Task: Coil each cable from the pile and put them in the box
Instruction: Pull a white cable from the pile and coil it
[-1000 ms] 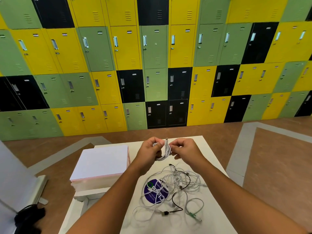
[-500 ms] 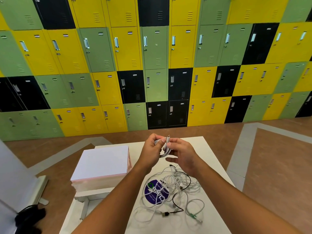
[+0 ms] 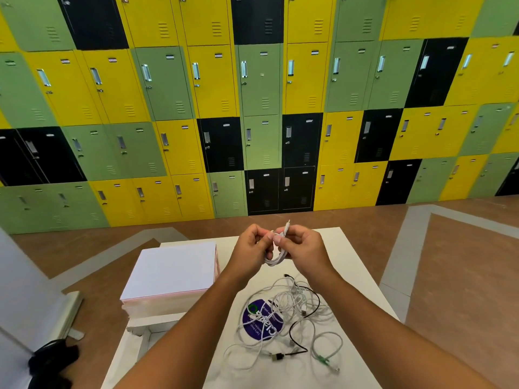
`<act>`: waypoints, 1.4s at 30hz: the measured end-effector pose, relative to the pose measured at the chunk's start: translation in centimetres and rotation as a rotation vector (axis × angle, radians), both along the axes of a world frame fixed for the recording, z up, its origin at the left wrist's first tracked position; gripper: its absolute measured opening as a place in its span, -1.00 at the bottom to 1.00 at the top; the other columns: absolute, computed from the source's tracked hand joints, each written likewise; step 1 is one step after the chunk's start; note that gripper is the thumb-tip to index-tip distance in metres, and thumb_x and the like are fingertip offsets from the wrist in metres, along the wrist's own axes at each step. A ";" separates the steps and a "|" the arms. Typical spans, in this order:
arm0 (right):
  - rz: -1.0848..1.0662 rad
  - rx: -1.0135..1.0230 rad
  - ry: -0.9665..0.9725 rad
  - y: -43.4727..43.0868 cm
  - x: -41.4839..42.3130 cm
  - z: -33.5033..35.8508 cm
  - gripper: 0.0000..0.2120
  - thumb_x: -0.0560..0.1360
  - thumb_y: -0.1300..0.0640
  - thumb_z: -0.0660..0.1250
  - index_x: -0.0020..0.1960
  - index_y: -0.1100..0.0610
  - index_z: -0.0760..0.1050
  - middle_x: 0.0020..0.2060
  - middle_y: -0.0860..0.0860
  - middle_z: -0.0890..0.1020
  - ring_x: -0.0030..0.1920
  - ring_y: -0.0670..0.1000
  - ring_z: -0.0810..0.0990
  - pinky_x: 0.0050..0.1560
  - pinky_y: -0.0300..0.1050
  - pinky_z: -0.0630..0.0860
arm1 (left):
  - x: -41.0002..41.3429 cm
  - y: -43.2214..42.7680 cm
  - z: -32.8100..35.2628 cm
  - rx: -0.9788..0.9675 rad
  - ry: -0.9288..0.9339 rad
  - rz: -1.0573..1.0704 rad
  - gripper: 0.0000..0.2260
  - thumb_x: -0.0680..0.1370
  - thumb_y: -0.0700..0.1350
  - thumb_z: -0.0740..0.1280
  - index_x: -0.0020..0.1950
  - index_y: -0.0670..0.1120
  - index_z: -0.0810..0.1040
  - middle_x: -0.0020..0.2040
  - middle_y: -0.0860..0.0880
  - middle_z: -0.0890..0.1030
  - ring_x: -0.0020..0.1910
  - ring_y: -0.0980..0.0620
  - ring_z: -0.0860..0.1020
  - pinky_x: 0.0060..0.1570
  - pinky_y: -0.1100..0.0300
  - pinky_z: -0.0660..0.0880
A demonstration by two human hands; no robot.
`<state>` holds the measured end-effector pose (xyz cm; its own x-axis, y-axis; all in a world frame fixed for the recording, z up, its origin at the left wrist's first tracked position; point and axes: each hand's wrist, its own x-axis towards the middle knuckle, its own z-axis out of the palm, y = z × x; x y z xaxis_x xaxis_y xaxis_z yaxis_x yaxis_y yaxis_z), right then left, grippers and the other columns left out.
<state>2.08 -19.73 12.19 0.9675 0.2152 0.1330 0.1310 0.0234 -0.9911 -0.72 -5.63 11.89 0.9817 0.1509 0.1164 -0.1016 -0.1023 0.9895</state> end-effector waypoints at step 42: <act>0.045 -0.016 0.052 -1.9 0.7 1.0 -0.96 0.49 0.35 0.44 -0.12 0.28 0.59 -0.22 0.16 0.62 -0.24 0.08 0.69 -0.21 -0.03 0.65 | -0.3 0.2 0.3 0.116 -0.070 0.068 -0.90 0.50 -0.21 0.50 -0.03 -0.14 0.61 -0.15 -0.13 0.65 -0.45 0.03 0.55 -0.41 0.22 0.49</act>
<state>2.79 -21.60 13.15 0.9624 0.2598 0.0792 0.0787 0.0124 -0.9968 -1.03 -5.46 12.23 0.9585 0.1983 0.2048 -0.1590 -0.2241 0.9615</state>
